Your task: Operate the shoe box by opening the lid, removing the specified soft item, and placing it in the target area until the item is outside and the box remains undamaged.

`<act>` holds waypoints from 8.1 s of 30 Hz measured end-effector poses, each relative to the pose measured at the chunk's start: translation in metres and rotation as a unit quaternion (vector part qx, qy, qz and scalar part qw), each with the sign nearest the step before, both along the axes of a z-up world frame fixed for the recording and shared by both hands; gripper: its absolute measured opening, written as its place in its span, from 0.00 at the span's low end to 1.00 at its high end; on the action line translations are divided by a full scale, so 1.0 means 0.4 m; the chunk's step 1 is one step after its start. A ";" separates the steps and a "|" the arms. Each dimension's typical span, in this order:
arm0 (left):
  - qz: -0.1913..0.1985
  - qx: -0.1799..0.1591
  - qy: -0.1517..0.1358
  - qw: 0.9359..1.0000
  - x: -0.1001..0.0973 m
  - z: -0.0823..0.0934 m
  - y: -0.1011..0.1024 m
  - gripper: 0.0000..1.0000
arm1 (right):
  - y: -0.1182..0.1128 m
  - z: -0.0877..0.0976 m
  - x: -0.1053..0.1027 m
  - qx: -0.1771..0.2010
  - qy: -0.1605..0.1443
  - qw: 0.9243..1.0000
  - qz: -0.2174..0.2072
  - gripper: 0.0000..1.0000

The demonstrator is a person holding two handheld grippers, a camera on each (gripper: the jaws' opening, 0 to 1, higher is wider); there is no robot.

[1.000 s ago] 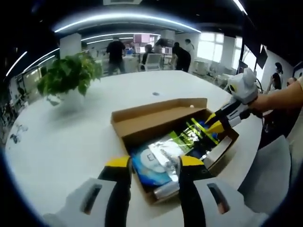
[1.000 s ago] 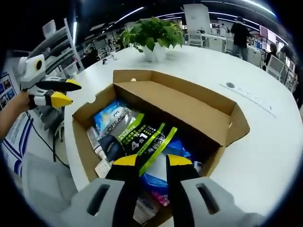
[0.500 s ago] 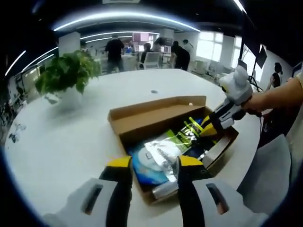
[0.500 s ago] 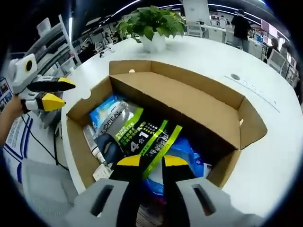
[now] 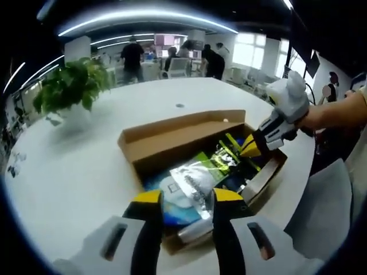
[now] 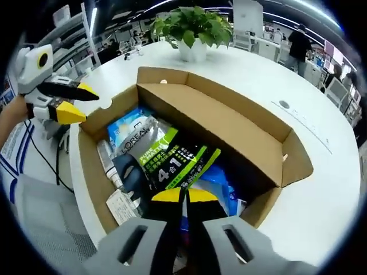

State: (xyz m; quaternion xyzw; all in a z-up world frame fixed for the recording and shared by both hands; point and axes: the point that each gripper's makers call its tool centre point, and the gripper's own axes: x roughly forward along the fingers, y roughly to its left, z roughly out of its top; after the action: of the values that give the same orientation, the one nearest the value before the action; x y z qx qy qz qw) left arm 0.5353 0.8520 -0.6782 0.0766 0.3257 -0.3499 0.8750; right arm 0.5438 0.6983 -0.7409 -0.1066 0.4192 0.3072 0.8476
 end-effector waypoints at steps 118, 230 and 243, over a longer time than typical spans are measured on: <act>-0.006 -0.083 0.060 0.995 0.056 0.084 -0.292 0.00 | -0.211 0.228 -0.037 0.034 -0.053 0.996 -0.070 0.00; -0.250 0.206 0.028 0.946 0.056 -0.224 -0.773 0.00 | -0.688 -0.074 0.006 0.000 -0.011 0.977 -0.212 0.00; -0.305 0.262 -0.015 0.915 0.067 -0.262 -0.785 0.00 | -0.690 -0.112 0.021 0.014 -0.004 0.973 -0.229 0.00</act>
State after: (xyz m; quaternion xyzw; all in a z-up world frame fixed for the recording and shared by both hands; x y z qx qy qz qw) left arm 0.5623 0.5380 -0.7829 0.4042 0.3531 -0.5010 0.6790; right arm 0.5524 0.4222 -0.7858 0.0029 0.4251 0.1109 0.8983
